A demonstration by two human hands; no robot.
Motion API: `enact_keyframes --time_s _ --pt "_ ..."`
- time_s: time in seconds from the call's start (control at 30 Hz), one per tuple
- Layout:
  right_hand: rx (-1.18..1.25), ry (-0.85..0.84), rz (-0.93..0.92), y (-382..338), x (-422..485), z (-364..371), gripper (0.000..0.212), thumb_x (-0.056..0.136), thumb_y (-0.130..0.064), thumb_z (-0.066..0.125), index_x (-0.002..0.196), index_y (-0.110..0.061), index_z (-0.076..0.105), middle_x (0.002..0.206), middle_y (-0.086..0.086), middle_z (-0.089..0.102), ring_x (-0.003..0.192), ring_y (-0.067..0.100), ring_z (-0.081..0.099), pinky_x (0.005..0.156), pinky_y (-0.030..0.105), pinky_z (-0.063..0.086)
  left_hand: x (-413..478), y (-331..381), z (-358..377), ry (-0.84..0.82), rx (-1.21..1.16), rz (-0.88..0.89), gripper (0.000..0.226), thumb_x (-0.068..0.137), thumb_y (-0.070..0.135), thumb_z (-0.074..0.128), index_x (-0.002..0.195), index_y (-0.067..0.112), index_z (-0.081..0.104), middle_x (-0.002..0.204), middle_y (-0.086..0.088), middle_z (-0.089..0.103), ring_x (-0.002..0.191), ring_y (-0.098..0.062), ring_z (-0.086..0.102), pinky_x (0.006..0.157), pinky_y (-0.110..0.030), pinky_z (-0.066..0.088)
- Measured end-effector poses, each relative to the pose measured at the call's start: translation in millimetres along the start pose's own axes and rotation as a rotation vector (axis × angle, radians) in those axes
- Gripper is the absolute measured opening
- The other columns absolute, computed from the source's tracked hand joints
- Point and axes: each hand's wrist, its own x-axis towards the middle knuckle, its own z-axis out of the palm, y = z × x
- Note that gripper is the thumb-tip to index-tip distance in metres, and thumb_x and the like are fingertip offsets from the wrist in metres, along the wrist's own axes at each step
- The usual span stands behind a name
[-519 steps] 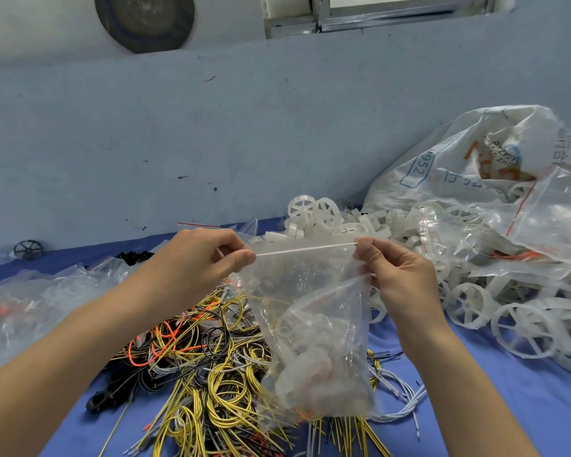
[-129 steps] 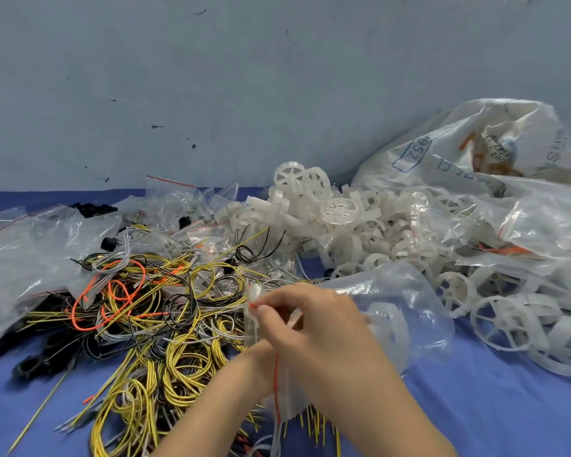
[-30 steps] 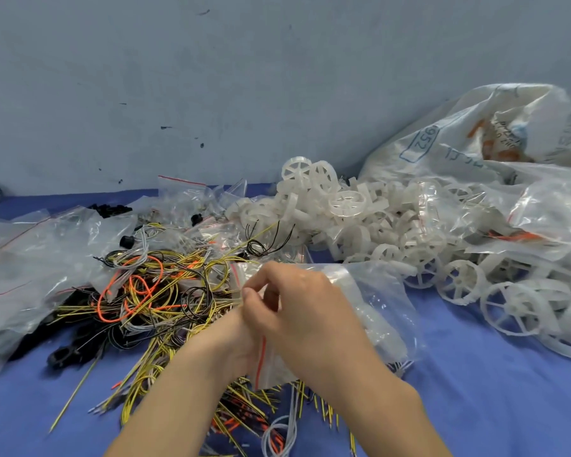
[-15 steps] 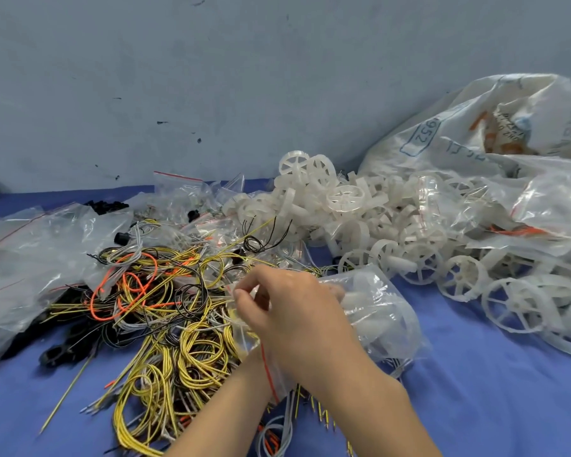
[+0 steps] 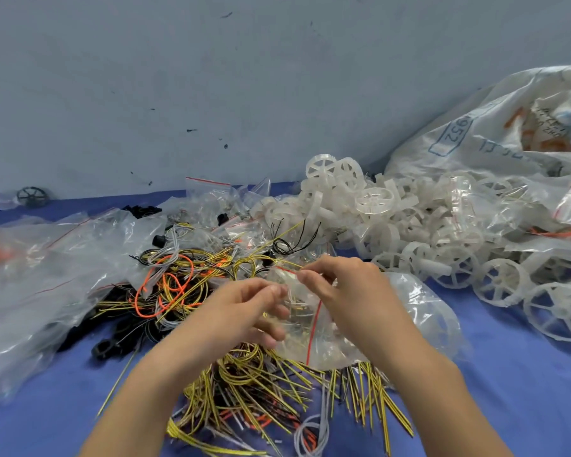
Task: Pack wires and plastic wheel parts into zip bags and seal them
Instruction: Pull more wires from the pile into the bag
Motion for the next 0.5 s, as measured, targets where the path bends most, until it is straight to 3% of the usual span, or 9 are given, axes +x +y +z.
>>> enact_keyframes --time_s 0.13,0.27,0.4,0.5 --pt "0.011 -0.018 0.034 2.6 -1.5 -4.7 0.032 0.097 -0.045 0.056 0.087 -0.021 0.074 0.063 0.001 0.064 0.054 0.019 0.058 0.059 0.038 0.049 -16.6 -19.6 -37.2 0.233 0.373 0.076 0.019 0.098 0.029 0.052 0.091 0.020 0.067 0.078 -0.002 0.071 0.057 -0.023 0.067 0.051 -0.028 0.053" --pt "0.040 0.061 0.043 3.8 -0.3 -6.8 0.025 0.096 -0.044 0.058 0.091 -0.026 0.075 0.054 -0.014 0.055 0.048 0.000 0.051 0.053 0.027 0.042 -21.1 -33.4 -23.9 0.283 0.698 0.145 0.032 0.096 0.041 0.050 0.075 0.024 0.065 0.064 0.006 0.065 0.050 -0.006 0.055 0.049 -0.022 0.042" --pt "0.044 0.109 0.029 4.5 4.7 -7.2 0.025 0.096 -0.044 0.058 0.094 -0.027 0.077 0.052 -0.019 0.052 0.049 -0.004 0.048 0.054 0.021 0.035 -13.8 -41.8 2.0 0.355 1.008 0.122 0.058 0.094 0.063 0.035 0.065 0.018 0.059 0.063 0.001 0.059 0.072 -0.016 0.057 0.072 -0.037 0.044" --pt "0.045 0.119 0.035 5.9 8.9 -7.3 0.025 0.095 -0.045 0.058 0.094 -0.028 0.076 0.050 -0.021 0.053 0.050 -0.005 0.050 0.051 0.016 0.033 -9.7 -43.2 15.4 0.403 1.203 0.020 0.057 0.090 0.069 0.030 0.074 0.024 0.061 0.079 0.008 0.061 0.088 -0.018 0.051 0.084 -0.038 0.040"
